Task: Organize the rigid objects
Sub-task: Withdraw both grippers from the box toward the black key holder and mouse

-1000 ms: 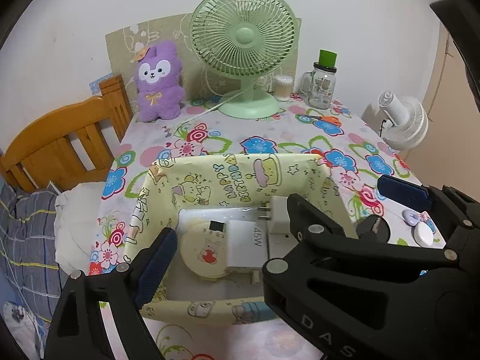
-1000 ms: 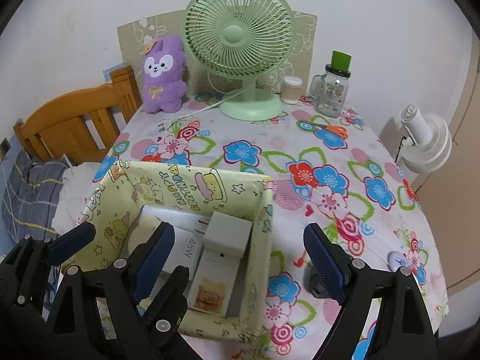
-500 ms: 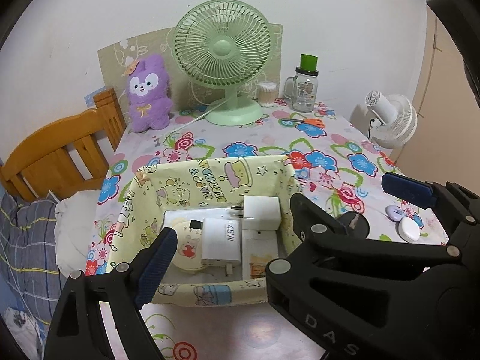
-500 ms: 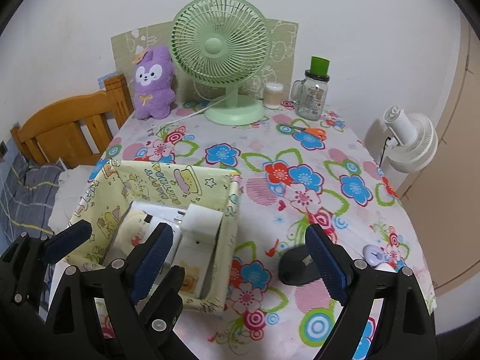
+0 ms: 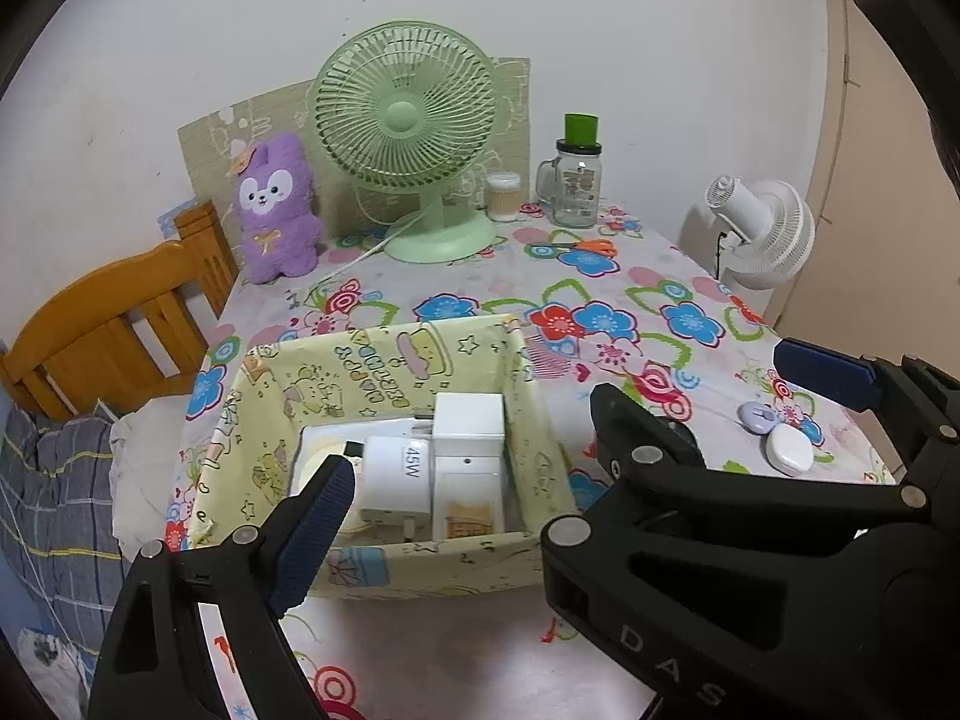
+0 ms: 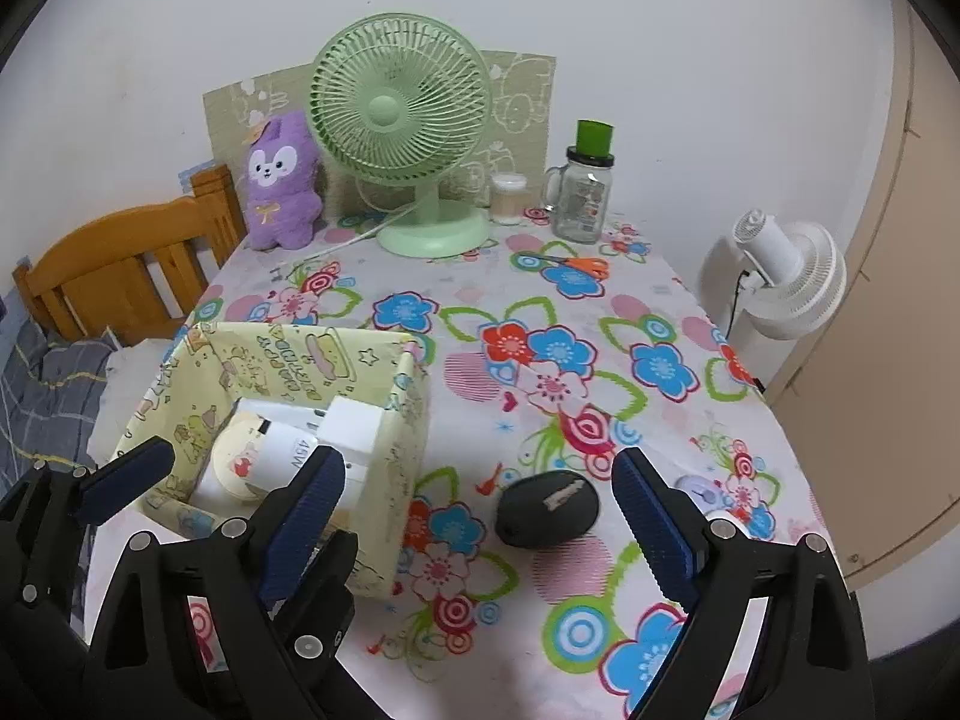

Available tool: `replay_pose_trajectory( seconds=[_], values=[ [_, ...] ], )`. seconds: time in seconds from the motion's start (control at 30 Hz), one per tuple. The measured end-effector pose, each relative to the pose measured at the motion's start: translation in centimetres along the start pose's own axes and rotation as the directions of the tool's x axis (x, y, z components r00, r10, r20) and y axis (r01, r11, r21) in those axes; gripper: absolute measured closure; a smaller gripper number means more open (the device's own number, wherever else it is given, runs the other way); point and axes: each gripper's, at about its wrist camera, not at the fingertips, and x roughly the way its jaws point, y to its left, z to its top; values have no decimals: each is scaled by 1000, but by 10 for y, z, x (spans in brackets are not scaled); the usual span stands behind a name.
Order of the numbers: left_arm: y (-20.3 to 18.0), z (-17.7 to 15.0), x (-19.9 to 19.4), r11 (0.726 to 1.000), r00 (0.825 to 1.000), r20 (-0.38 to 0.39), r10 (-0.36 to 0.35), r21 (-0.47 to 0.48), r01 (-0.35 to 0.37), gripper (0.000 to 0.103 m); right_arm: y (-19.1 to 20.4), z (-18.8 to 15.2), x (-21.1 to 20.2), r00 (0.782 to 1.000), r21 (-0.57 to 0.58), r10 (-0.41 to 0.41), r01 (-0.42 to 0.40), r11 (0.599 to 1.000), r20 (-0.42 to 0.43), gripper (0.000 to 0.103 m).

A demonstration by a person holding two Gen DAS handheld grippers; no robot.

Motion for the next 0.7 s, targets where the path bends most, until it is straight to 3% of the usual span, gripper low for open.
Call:
replay_pose_trajectory(
  seconds=[0.7],
  values=[
    [-47,-1,-8,999,999,15,-34,41,34,12,-46,-14,-19,998,28,-56,55,998,32,8]
  ],
)
